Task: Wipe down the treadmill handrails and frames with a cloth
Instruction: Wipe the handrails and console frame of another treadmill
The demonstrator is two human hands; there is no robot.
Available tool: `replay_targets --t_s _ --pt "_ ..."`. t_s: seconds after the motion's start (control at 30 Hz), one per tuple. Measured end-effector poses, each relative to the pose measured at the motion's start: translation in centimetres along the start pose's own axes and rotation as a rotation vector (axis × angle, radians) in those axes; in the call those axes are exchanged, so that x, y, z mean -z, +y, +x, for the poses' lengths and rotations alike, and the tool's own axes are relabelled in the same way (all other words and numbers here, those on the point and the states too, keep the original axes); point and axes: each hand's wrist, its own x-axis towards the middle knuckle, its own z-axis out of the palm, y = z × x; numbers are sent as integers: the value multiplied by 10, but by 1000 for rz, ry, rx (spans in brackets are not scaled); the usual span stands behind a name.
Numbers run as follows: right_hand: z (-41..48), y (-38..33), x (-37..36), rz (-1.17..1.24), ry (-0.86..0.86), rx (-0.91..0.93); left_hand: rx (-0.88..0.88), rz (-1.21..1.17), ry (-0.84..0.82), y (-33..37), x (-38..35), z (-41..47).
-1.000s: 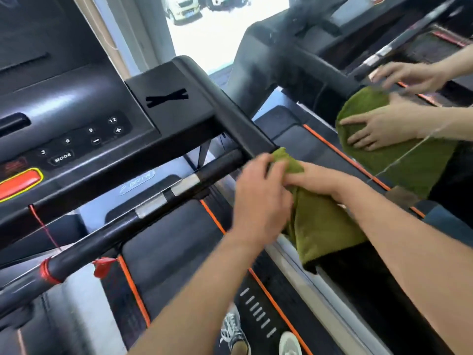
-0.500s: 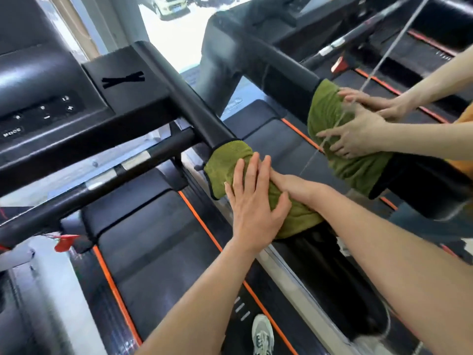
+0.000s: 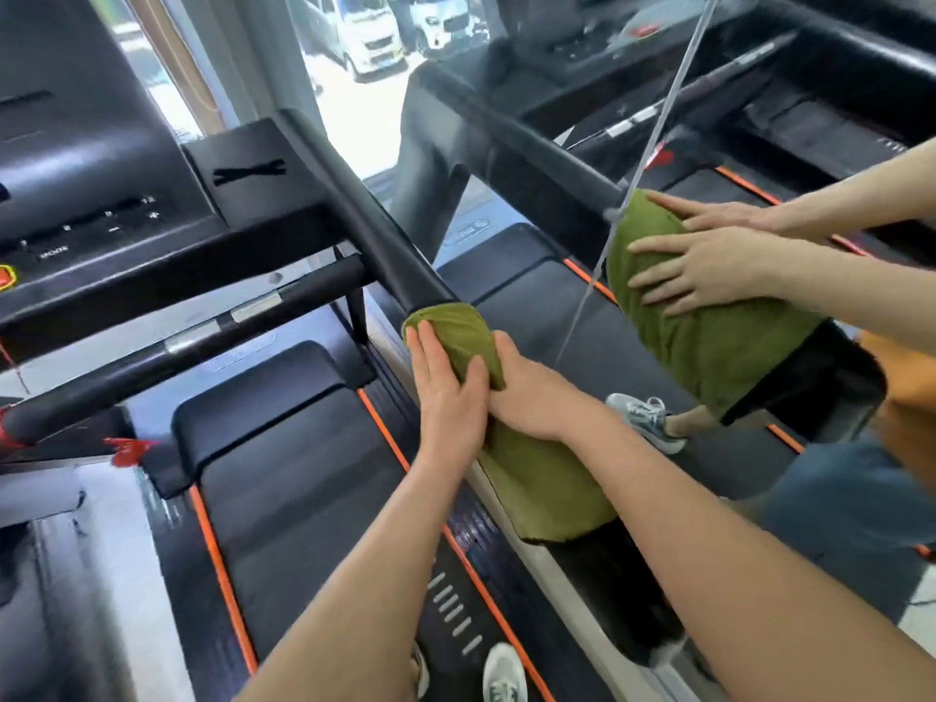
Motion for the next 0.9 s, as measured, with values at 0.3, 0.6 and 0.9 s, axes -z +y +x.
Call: replay_targets --t_s 0.3,0.6,0.9 --pt "-48 17 -7 -521 136 135 134 -202 -72 -17 -14 -52" --pt "-66 11 -25 -529 189 -16 350 -169 -133 -20 -26 -52" --pt "59 -40 -5 -328 190 61 423 -209 -13 7 21 67"
